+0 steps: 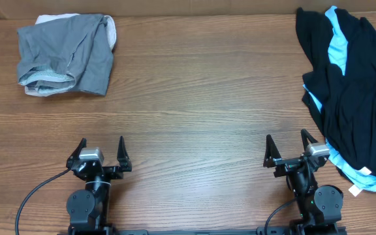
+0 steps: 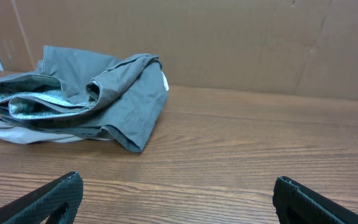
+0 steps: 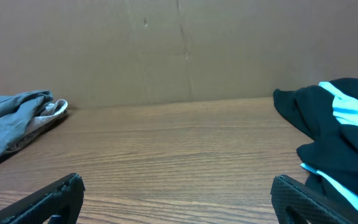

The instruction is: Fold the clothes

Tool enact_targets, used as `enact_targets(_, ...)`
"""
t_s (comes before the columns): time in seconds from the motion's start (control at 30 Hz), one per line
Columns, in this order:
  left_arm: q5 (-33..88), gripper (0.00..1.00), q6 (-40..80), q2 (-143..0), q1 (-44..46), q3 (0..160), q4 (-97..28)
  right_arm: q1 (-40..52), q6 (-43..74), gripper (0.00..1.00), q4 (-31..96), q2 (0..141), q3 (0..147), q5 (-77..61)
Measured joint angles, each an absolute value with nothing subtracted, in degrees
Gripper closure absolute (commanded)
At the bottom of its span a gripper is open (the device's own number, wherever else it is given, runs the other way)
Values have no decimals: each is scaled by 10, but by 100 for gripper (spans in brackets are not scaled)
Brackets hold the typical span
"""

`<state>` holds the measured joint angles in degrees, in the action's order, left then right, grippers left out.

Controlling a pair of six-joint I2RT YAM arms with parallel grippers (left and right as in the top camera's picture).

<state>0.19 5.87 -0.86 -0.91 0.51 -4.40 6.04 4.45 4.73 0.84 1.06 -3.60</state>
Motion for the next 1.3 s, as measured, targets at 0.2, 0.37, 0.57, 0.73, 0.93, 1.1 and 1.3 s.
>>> enact_targets(0.2,2,0,59,-9,-9,5,-44,60,45,0,47,8,11,-36)
enact_targets(0.37,3,0,59,-9,-9,5,-43,60,45,0,23,8,11,-36)
enact_targets(0.57,24,0,59,-9,-9,5,-25,60,45,0,-31,8,11,-36)
enact_targets(0.73,30,0,59,-9,-9,17,-34,60,45,0,-49,8,11,-36)
enact_targets(0.93,34,0,59,-26,-9,89,-75,60,45,0,-20,9,40,-25)
enact_targets(1.1,40,0,59,-102,-9,168,-99,60,44,0,29,18,112,-16)
enact_targets(1.3,68,0,56,-263,-9,307,-181,60,45,0,112,106,237,-10)
